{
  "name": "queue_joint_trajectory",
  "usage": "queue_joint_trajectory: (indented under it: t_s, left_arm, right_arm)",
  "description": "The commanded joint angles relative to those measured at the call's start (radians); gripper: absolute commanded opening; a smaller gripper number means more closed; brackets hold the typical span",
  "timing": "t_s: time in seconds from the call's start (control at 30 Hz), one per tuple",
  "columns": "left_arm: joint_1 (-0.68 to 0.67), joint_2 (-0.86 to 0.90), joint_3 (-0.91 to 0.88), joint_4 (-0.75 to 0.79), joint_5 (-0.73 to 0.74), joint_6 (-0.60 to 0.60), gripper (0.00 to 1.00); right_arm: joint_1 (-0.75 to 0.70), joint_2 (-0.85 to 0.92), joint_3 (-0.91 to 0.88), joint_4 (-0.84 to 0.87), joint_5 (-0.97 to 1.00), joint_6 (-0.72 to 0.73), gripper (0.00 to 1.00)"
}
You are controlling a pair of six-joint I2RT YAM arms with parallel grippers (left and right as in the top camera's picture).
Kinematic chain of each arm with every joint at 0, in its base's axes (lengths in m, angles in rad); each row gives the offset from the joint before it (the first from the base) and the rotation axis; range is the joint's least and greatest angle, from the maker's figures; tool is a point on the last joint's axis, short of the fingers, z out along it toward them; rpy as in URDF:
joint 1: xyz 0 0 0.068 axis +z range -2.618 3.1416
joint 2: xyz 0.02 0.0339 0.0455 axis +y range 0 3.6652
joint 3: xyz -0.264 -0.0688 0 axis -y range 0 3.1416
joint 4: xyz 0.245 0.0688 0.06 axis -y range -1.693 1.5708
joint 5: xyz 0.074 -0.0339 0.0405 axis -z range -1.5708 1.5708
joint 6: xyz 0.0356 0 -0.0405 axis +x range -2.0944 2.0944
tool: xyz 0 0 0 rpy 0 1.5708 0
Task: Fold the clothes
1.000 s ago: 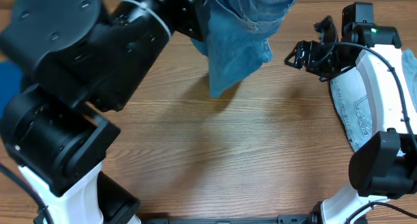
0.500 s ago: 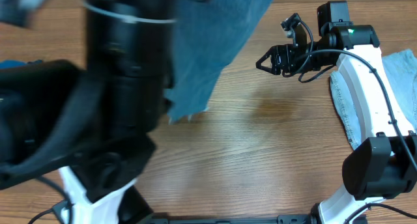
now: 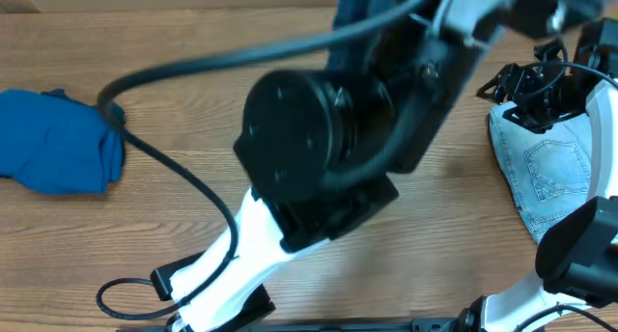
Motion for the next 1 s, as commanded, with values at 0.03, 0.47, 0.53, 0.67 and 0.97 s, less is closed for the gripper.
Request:
queue_joint_trajectory:
  t_s: [0.03, 0.47, 0.53, 0.67, 0.97]
  left_arm:
    - [-0.054, -0.025, 0.024, 0.075, 0.172, -0.021, 0.04]
    - [-0.119, -0.025, 0.024, 0.201, 0.229, -0.051, 0.04]
    - [-0.099, -0.024, 0.024, 0.144, 0.078, -0.011, 0.04]
    - [0.097, -0.024, 0.024, 0.023, -0.169, 0.013, 0.04]
    - [0.701, -0.004, -0.096, -0.573, -0.23, -0.267, 0.47]
  right_arm:
    - [0.006, -0.046, 0.002, 0.002, 0.0, -0.011, 0.77]
    - [0.006, -0.046, 0.002, -0.01, 0.003, -0.011, 0.77]
    - [0.006, -0.046, 0.002, -0.024, 0.009, -0.011, 0.77]
    - [0.006, -0.046, 0.002, -0.02, 0.023, -0.011, 0.77]
    - [0.006, -0.046, 0.002, -0.027, 0.026, -0.011, 0.77]
